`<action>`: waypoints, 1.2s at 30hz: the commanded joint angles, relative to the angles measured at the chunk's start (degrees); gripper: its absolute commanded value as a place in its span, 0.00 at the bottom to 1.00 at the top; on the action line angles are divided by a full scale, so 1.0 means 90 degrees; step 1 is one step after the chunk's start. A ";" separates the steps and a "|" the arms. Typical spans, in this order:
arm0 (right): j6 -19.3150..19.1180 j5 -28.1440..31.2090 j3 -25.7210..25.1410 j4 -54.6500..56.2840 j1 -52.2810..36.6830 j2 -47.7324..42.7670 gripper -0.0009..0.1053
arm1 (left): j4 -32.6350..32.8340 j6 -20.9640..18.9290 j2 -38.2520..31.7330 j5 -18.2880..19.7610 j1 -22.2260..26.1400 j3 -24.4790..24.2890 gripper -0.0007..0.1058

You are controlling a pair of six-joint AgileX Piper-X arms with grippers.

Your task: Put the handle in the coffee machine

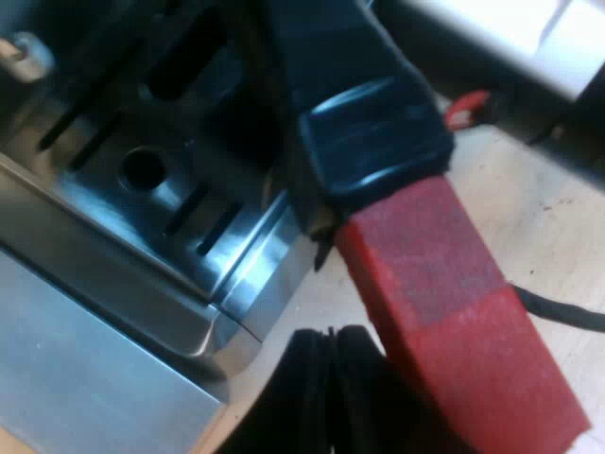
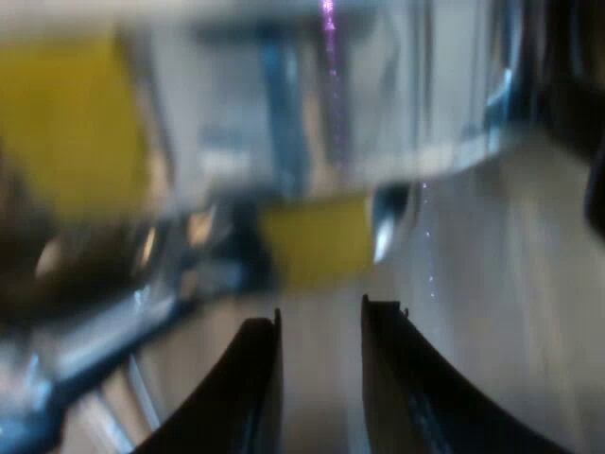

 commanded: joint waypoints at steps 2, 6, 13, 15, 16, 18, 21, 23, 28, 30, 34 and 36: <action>0.0351 -0.0488 0.0459 0.0485 0.0046 -0.1366 0.25 | -0.0168 -0.0283 -0.0245 0.0331 -0.0326 0.0108 0.01; 0.0590 -0.0677 0.1136 0.1069 0.0123 -0.1921 0.25 | -0.0175 -0.0420 -0.0263 0.0417 -0.0399 0.0121 0.01; 0.1108 -0.1078 0.2297 0.1814 0.0431 -0.3017 0.25 | -0.0227 -0.0836 -0.0263 0.0627 -0.0414 0.0117 0.01; 0.1463 -0.1307 0.2546 0.2329 0.0529 -0.3391 0.25 | -0.0293 -0.1098 -0.0263 0.0644 -0.0414 0.0117 0.01; 0.1643 -0.1592 0.2665 0.2823 0.0569 -0.3662 0.25 | -0.0357 -0.1262 -0.0263 0.0683 -0.0414 0.0117 0.01; 0.1815 -0.2103 0.2768 0.3516 0.0604 -0.4010 0.25 | -0.0506 -0.1460 -0.0263 0.0729 -0.0414 0.0117 0.01; 0.1961 -0.2676 0.2789 0.4653 0.0602 -0.4596 0.25 | -0.0715 -0.1728 -0.0263 0.0674 -0.0581 0.0117 0.01; 0.1961 -0.2937 0.2789 0.5231 0.0602 -0.4923 0.25 | -0.0765 -0.1843 -0.0263 0.0496 -0.0831 0.0117 0.01; 0.1961 -0.3429 0.2789 0.6653 0.0602 -0.5985 0.25 | -0.0972 -0.2266 -0.0263 -0.0274 -0.1761 0.0117 0.01; 0.1961 -0.3432 0.2789 0.7100 0.0602 -0.6336 0.25 | -0.1082 -0.2587 -0.0263 -0.0382 -0.1944 0.0117 0.01; 0.1961 -0.3432 0.2789 0.7709 0.0602 -0.6949 0.25 | -0.1292 -0.3481 -0.0263 -0.0794 -0.2192 0.0117 0.01; 0.1961 -0.3432 0.2789 0.7906 0.0602 -0.7208 0.25 | -0.1414 -0.3704 -0.0263 -0.0990 -0.2254 0.0117 0.01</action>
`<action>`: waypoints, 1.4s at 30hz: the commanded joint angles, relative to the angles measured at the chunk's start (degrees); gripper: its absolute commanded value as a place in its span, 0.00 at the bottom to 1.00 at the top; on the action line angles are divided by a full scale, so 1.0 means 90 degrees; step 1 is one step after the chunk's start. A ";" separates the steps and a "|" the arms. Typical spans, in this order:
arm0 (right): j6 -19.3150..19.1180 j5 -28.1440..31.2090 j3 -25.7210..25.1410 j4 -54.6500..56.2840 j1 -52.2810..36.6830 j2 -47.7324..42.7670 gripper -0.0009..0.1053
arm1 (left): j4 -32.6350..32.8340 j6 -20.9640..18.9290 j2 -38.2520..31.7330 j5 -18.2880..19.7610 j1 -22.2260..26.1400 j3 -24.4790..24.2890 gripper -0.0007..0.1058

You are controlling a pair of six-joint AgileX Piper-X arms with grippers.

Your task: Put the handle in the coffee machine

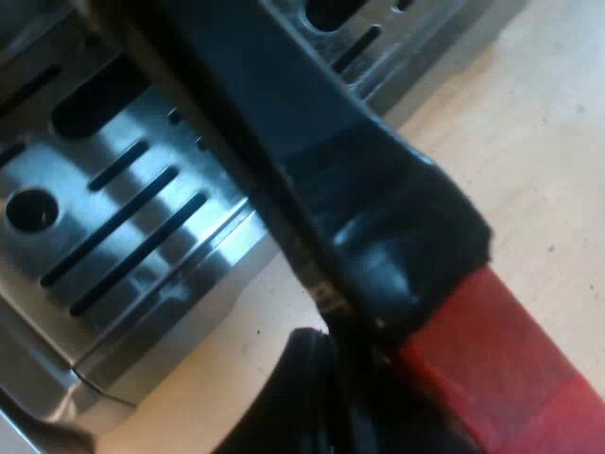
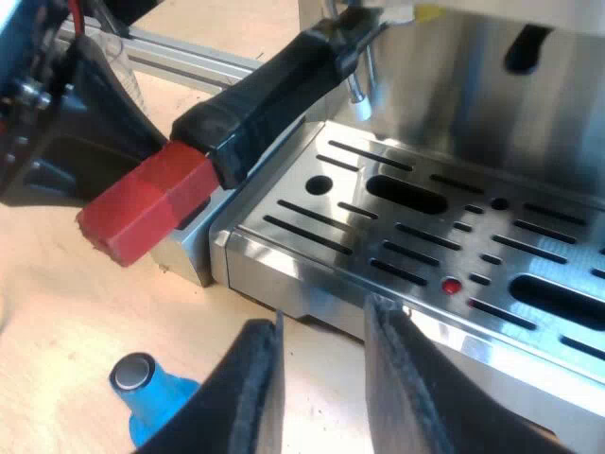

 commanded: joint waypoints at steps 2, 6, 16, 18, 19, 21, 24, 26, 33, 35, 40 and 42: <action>-0.0014 -0.0045 -0.0039 0.0627 -0.0001 -0.0696 0.25 | -0.0695 -0.0929 -0.0092 0.0131 -0.0368 -0.0048 0.01; -0.0014 -0.0045 -0.0039 0.0796 -0.0001 -0.0862 0.25 | -0.1299 -0.1969 -0.0092 0.0472 -0.0392 -0.0048 0.01; -0.0014 -0.0045 -0.0039 0.0782 -0.0001 -0.0861 0.25 | -0.1817 -0.2245 -0.0163 0.1618 -0.0333 -0.0048 0.01; -0.0014 -0.0045 -0.0039 0.0782 -0.0001 -0.0861 0.25 | -0.1698 -0.2034 -0.0282 0.1569 -0.0292 -0.0048 0.01; -0.0014 -0.0045 -0.0039 0.0757 -0.0001 -0.0861 0.25 | -0.1482 -0.1827 -0.0427 0.1391 -0.0278 -0.0048 0.01; -0.0031 -0.0045 -0.0039 0.0750 -0.0001 -0.0861 0.25 | -0.1097 -0.1190 -0.0683 0.0630 -0.0261 -0.0048 0.01; -0.0197 -0.0045 -0.0141 0.0719 -0.0001 -0.0861 0.26 | -0.0363 -0.0167 -0.1103 -0.0250 -0.0262 -0.0048 0.01; -0.0480 -0.0045 -0.0258 0.0707 -0.0001 -0.0861 0.32 | 0.0056 0.0243 -0.1366 -0.0564 -0.0262 -0.0048 0.01; -0.0597 -0.0448 -0.0826 0.1210 -0.0216 -0.0861 0.54 | 0.0462 0.0316 -0.2557 -0.0752 0.0236 -0.0061 0.32; -0.0506 -0.0770 -0.1110 0.1580 -0.0415 -0.0861 0.54 | 0.0462 0.0316 -0.2824 -0.0741 0.0433 -0.0102 0.45; -0.0415 -0.1433 -0.1962 0.2587 -0.1191 -0.0861 0.54 | 0.0535 0.0279 -0.3272 -0.0739 0.1055 -0.0549 0.58; -0.0435 -0.1730 -0.2298 0.3060 -0.1562 -0.0861 0.54 | 0.0642 0.0279 -0.3324 -0.0754 0.1254 -0.0772 0.58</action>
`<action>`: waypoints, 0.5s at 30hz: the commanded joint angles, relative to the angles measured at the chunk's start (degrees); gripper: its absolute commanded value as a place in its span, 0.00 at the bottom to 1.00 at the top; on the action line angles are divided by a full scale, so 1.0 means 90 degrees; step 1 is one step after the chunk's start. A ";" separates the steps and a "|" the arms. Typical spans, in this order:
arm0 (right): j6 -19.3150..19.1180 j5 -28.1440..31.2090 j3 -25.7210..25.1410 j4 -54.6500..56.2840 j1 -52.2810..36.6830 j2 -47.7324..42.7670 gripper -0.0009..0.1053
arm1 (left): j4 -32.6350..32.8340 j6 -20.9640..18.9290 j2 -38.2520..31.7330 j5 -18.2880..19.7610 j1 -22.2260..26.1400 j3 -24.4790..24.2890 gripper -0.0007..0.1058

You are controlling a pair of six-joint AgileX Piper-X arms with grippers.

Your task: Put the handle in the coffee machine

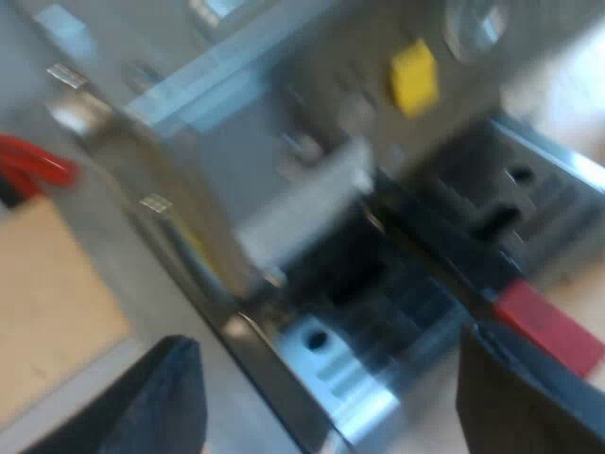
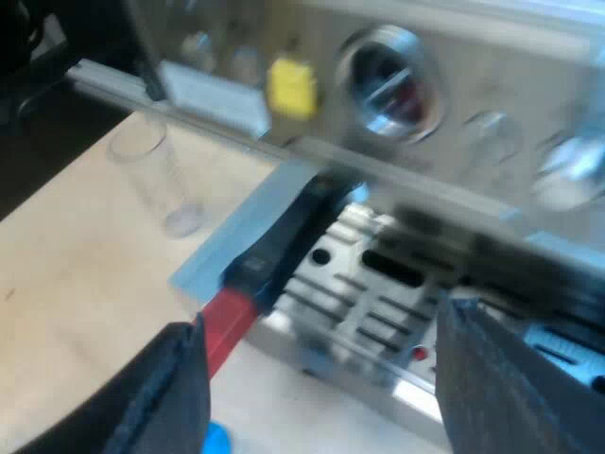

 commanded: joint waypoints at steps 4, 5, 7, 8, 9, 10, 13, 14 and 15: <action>-0.0086 -0.0672 -0.0872 0.1215 -0.1513 -0.0061 0.54 | 0.0279 -0.0106 -0.0077 -0.0160 0.0604 -0.0799 0.58; -0.0086 -0.0671 -0.0914 0.1279 -0.1772 -0.0091 0.54 | 0.0291 -0.0194 -0.0077 -0.0192 0.0721 -0.0893 0.58; -0.0103 -0.0671 -0.0932 0.1298 -0.2513 -0.0227 0.54 | 0.0322 -0.0508 -0.0077 -0.0222 0.1085 -0.1085 0.58; -0.0103 -0.0671 -0.0932 0.1298 -0.2651 -0.0270 0.54 | 0.0319 -0.0547 -0.0077 -0.0222 0.1195 -0.1106 0.58; -0.0103 -0.0671 -0.0932 0.1334 -0.3055 -0.0372 0.54 | 0.0319 -0.0568 -0.0118 -0.0206 0.1417 -0.1138 0.58; -0.0103 -0.0671 -0.0932 0.1394 -0.3373 -0.0468 0.54 | 0.0334 -0.0567 -0.0167 -0.0206 0.1564 -0.1143 0.58; -0.0268 -0.0685 -0.0932 0.1710 -0.4336 -0.0747 0.54 | 0.0596 -0.0567 -0.0371 -0.0121 0.2120 -0.1140 0.58; -0.0271 -0.0688 -0.0932 0.1773 -0.4446 -0.0806 0.54 | 0.0702 -0.0567 -0.0415 -0.0004 0.2250 -0.1140 0.58; -0.0269 -0.0777 -0.0888 0.1931 -0.4750 -0.0932 0.53 | 0.0816 -0.0567 -0.0499 0.0142 0.2408 -0.1140 0.58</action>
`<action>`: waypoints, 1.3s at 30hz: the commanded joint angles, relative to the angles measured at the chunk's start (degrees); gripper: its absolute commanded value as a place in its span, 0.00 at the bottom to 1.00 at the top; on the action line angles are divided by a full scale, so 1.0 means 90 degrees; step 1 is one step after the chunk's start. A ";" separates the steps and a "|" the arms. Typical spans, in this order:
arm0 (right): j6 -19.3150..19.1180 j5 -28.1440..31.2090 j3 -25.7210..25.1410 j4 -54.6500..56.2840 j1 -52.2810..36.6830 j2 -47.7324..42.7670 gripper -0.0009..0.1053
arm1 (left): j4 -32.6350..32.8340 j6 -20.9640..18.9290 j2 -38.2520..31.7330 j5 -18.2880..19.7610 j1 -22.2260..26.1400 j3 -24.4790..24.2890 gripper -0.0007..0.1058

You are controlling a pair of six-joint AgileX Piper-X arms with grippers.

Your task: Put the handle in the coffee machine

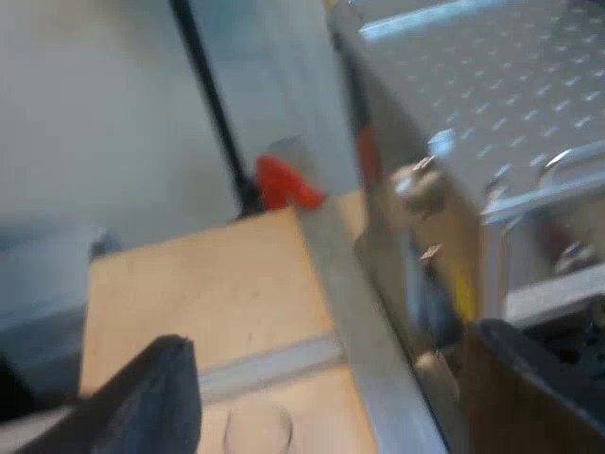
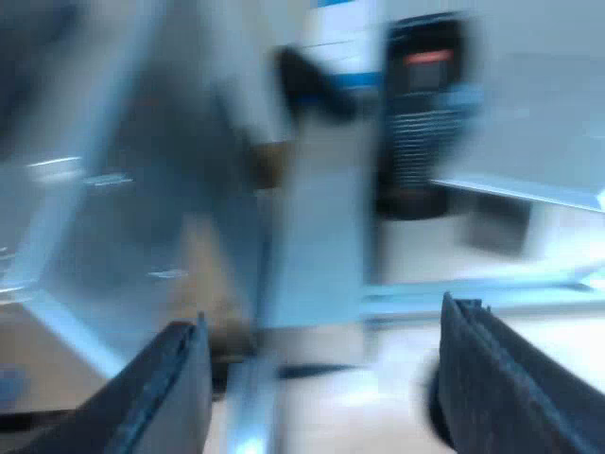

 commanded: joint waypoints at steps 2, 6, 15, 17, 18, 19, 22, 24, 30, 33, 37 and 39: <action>-0.0223 -0.0359 0.0101 0.0409 -0.0704 -0.0505 0.53 | 0.0304 -0.0080 -0.0340 0.0430 0.0476 0.0008 0.58; -0.0454 -0.0477 0.0561 0.0605 -0.1022 -0.1386 0.53 | 0.0304 -0.0080 -0.0958 0.0554 0.0876 0.0309 0.58; -0.0573 -0.0477 0.1741 0.1105 -0.1020 -0.3982 0.53 | 0.0823 -0.0077 -0.1923 0.1002 0.0787 0.1269 0.58; -0.0707 -0.0464 0.1929 0.1205 -0.1020 -0.4510 0.53 | 0.1155 -0.0052 -0.1926 0.1002 0.0787 0.1368 0.58; -0.0792 -0.0464 0.2034 0.1299 -0.1020 -0.4844 0.53 | 0.1247 0.0022 -0.1926 0.1002 0.0787 0.1444 0.58; -0.0802 -0.0415 0.2102 0.1397 -0.1020 -0.5116 0.53 | 0.1254 0.0214 -0.1926 0.1002 0.0787 0.1519 0.58; -0.0800 -0.0374 0.2158 0.1802 -0.1020 -0.5622 0.53 | 0.1074 0.0514 -0.1926 0.1002 0.0787 0.1684 0.58; -0.0867 -0.0301 0.2021 0.2276 -0.0998 -0.5489 0.53 | 0.1005 0.0564 -0.1955 0.1063 0.0787 0.1754 0.58; -0.1076 -0.0368 0.2043 0.2455 -0.0999 -0.5587 0.53 | 0.1084 0.0771 -0.2456 0.1353 0.0787 0.1814 0.58; -0.1070 -0.0378 0.2043 0.2442 -0.0999 -0.5571 0.53 | 0.1097 0.0771 -0.2852 0.1353 0.0787 0.1814 0.58; -0.1070 -0.0379 0.2043 0.2449 -0.0999 -0.5571 0.53 | 0.1369 0.0771 -0.3564 0.1339 0.0787 0.1814 0.58; -0.1070 -0.0379 0.2043 0.2449 -0.0999 -0.5571 0.53 | 0.1616 0.0757 -0.3878 0.1339 0.0787 0.1814 0.58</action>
